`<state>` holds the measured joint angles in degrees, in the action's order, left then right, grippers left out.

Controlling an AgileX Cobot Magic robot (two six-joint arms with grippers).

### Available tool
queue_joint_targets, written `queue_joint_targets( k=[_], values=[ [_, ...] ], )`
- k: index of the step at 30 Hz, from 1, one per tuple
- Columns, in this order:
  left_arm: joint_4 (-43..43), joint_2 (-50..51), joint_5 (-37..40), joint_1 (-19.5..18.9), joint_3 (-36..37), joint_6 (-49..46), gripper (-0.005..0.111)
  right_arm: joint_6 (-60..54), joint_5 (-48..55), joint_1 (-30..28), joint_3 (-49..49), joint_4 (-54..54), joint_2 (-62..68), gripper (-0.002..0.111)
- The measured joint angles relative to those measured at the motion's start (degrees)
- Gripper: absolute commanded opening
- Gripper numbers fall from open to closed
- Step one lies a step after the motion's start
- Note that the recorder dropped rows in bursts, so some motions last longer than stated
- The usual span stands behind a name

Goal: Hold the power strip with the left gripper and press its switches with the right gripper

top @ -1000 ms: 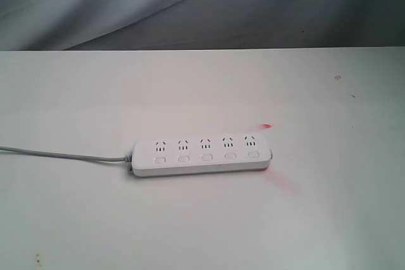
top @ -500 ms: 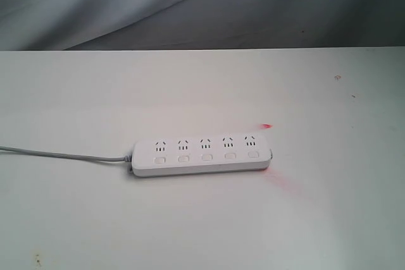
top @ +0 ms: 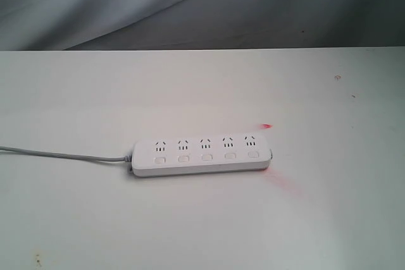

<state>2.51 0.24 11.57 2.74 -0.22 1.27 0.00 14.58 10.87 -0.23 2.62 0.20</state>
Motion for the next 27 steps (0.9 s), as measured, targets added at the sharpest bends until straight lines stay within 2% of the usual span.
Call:
queue_joint_targets(
  k=[19,27],
  values=[
    [0.00,0.00,0.00,0.00,0.00,0.00,0.000,0.00,0.07,-0.09,0.00,0.00,0.00,0.000],
    [0.00,0.00,0.00,0.00,0.00,-0.11,0.000,0.00,0.07,-3.82,0.00,0.00,0.00,0.000]
  ],
)
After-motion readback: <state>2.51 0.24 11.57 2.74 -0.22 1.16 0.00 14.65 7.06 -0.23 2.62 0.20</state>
